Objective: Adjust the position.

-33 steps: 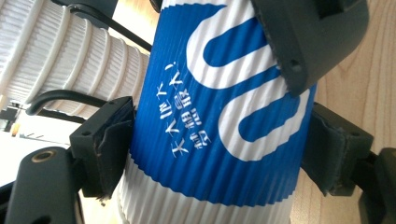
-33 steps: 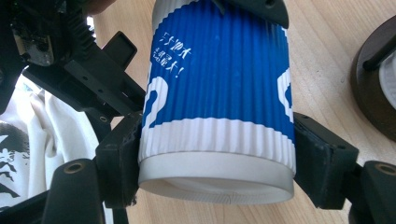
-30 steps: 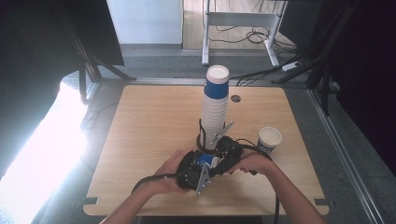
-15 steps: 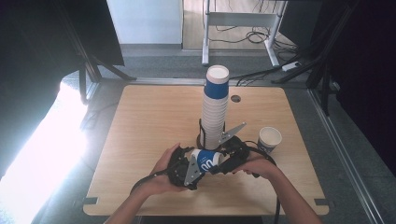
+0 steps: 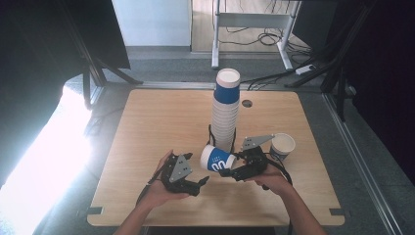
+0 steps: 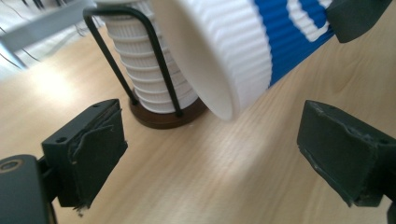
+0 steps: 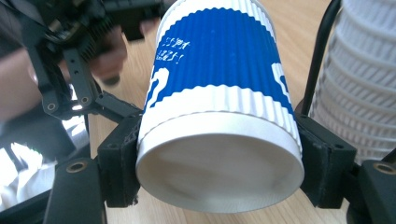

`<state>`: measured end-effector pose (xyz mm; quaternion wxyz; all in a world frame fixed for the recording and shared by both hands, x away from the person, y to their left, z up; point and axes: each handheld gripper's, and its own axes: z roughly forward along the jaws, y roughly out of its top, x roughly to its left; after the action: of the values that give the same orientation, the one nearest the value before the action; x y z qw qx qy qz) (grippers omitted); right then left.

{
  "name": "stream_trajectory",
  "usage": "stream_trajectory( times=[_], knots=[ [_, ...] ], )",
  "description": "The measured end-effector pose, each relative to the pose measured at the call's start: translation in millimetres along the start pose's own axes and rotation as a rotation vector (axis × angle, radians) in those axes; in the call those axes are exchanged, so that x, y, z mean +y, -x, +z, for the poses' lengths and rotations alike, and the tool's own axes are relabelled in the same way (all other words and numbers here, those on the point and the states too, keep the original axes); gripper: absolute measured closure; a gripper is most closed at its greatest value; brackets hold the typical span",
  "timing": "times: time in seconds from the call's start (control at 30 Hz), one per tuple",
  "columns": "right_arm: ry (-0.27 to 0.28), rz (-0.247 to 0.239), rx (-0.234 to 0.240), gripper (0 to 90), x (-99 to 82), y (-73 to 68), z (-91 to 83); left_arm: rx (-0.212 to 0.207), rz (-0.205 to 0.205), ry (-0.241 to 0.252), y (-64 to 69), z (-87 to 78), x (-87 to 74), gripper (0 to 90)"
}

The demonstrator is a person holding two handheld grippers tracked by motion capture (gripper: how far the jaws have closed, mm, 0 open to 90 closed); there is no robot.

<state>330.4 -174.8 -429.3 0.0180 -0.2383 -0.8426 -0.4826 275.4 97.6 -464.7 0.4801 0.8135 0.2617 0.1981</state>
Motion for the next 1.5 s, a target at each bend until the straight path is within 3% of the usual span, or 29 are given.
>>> stream_trajectory(
  times=[0.07, 0.2, 0.3, 0.4, 0.63, 0.83, 1.13, 1.27, 1.37, 1.5],
  knots=[
    [0.050, -0.001, 0.003, 27.7, -3.8, -1.1, -1.6, -0.039, -0.075, 0.016, -3.5, -0.1, -2.1, 8.0],
    [0.126, 0.003, -0.010, 27.7, -10.8, -2.8, -2.5, -0.096, -0.167, 0.043, -6.4, 1.8, -5.3, 8.3],
    [0.181, 0.009, -0.007, 27.7, -16.5, -3.5, -1.8, -0.162, -0.243, 0.069, -8.5, 4.4, -7.5, 8.4],
    [0.228, 0.005, -0.014, 27.8, -20.9, -4.3, -0.6, -0.205, -0.294, 0.085, -9.3, 7.0, -7.0, 8.3],
    [0.319, 0.009, -0.033, 27.8, -29.0, -5.5, 2.2, -0.258, -0.377, 0.125, -11.7, 11.1, -4.3, 8.3],
    [0.342, 0.005, -0.056, 27.8, -34.6, -7.4, 6.5, -0.307, -0.475, 0.171, -16.0, 14.8, -0.4, 8.3],
    [0.383, -0.015, -0.087, 27.8, -34.7, -11.7, 9.1, -0.338, -0.558, 0.206, -17.4, 21.4, 2.9, 8.3],
    [0.391, -0.017, -0.093, 27.9, -34.9, -13.5, 11.4, -0.366, -0.615, 0.240, -21.1, 21.8, 4.5, 8.0],
    [0.393, -0.019, -0.096, 27.9, -35.4, -14.6, 13.5, -0.362, -0.641, 0.241, -24.2, 23.3, 6.6, 8.3],
    [0.400, -0.029, -0.104, 28.0, -34.4, -16.7, 14.8, -0.393, -0.674, 0.251, -25.1, 28.1, 8.5, 5.4]
  ],
)
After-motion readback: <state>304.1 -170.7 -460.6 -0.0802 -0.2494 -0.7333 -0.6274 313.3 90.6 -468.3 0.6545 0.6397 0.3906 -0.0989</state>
